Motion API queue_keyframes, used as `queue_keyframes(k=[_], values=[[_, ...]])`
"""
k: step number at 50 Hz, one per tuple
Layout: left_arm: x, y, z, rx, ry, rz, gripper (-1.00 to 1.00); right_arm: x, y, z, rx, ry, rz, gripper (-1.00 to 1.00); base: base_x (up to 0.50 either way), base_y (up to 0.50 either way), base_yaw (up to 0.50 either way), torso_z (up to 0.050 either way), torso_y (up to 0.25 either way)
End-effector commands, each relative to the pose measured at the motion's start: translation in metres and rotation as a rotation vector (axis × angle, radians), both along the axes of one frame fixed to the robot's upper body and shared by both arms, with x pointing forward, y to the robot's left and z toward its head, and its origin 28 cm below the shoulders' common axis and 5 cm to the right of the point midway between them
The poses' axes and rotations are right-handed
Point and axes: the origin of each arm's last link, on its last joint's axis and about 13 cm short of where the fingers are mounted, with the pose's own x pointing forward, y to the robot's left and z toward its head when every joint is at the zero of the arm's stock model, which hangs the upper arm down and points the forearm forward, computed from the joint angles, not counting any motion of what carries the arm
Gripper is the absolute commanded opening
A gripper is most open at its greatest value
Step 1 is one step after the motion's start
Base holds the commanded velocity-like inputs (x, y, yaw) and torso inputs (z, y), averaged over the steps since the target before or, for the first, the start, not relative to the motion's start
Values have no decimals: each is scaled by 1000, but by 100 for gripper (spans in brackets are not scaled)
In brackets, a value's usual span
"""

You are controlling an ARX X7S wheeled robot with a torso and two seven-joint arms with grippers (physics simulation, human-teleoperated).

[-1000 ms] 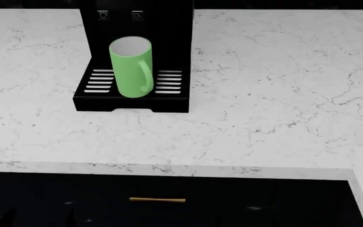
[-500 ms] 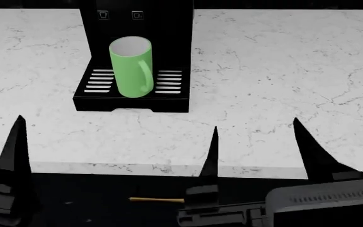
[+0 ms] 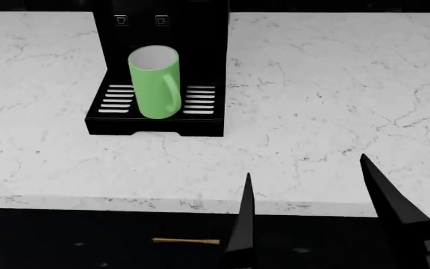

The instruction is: Pick the mug from under the coffee machine dispenser and place it on the counter.

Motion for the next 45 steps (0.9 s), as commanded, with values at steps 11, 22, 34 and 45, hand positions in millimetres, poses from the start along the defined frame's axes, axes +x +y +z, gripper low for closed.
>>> queue_keyframes(k=[11,22,34,45], values=[[-2,10,3,-68,70,93,100,-9,-6,1,53,38,-33,100,289,0,0,0,0],[-4,10,2,-70,68,97,100,-11,-5,-2,52,50,-23,100,321,0,0,0,0],[-4,11,1,-70,71,100,100,-11,-5,-4,60,58,-18,100,305,20,0,0,0],[-5,12,0,-73,77,101,100,-13,-5,-6,75,62,-15,100,276,112,0,0,1]])
